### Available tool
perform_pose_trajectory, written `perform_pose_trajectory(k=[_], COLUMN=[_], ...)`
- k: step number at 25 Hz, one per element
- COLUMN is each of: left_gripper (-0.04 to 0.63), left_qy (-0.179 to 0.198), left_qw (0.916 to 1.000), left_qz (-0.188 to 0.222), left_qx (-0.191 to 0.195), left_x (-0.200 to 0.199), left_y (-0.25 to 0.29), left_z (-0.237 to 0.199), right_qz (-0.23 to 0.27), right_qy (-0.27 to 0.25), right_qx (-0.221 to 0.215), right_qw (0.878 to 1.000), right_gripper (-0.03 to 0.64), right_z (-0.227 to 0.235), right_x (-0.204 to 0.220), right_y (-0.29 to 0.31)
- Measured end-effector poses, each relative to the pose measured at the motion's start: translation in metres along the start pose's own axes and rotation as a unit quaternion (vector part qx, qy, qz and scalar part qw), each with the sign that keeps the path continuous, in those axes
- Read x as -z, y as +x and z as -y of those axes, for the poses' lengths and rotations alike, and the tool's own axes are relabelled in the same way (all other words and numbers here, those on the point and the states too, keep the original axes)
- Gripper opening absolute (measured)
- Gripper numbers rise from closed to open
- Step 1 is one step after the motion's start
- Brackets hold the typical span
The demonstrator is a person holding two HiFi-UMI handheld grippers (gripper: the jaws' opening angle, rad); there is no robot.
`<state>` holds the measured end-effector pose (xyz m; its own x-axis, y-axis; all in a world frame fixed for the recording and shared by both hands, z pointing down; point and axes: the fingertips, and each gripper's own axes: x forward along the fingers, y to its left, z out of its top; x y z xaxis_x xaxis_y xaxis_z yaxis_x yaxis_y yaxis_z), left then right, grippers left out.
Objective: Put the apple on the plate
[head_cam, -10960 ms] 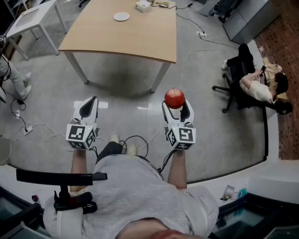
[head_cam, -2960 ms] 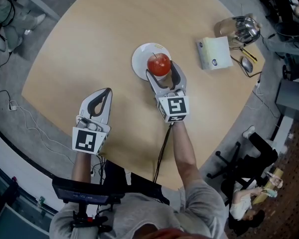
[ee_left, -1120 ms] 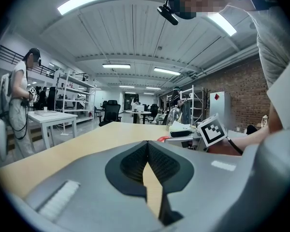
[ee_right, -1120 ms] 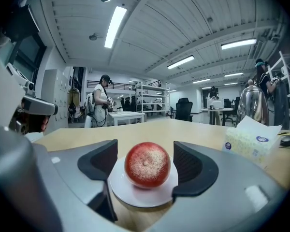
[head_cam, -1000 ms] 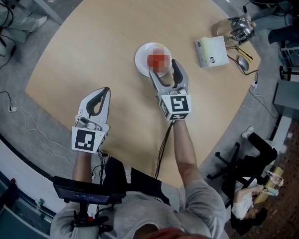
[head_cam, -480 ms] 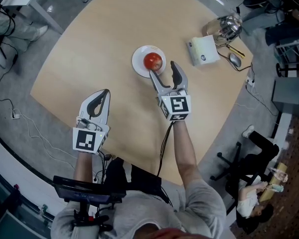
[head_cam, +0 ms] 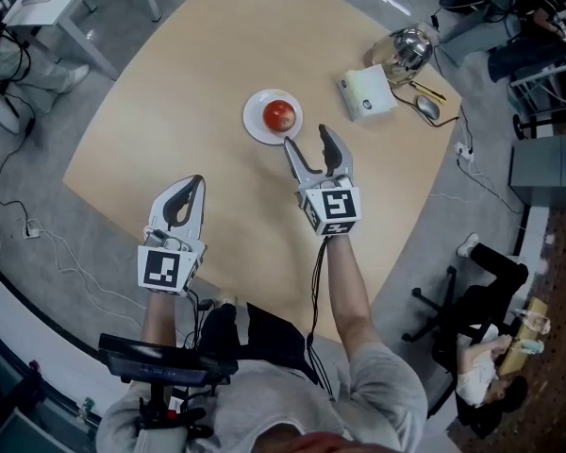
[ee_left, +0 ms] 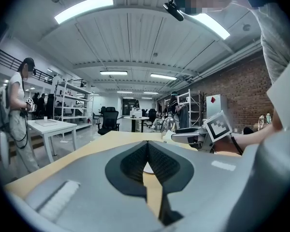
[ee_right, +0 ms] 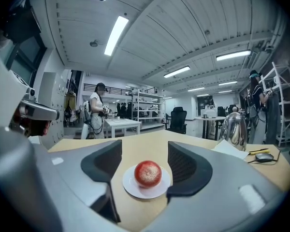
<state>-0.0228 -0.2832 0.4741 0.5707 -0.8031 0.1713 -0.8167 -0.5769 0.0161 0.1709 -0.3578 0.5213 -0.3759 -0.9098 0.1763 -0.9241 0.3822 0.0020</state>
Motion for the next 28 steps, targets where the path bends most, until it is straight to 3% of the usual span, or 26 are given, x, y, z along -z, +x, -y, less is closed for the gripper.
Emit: perform_pose_trajectory(k=[13, 21, 28], left_gripper=[0.020, 0.020, 0.020], left_qy=[0.012, 0.017, 0.020], left_qw=[0.9999, 0.9995, 0.9991], left_qz=[0.011, 0.023, 0.028], left_qx=[0.006, 0.013, 0.027], left_x=[-0.027, -0.055, -0.057], left_y=[-0.039, -0.075, -0.080], left_z=[0.012, 0.030, 0.042], right_qz=[0.004, 0.031, 0.032], right_qy=[0.027, 0.031, 0.024], right_qx=[0.020, 0.030, 0.039], right_qw=[0.999, 0.999, 0.998], right_gripper=[0.254, 0.221, 0.201], right_z=[-0.023, -0.047, -0.047], right_x=[-0.018, -0.055, -0.055], right_y=[-0.054, -0.098, -0.117])
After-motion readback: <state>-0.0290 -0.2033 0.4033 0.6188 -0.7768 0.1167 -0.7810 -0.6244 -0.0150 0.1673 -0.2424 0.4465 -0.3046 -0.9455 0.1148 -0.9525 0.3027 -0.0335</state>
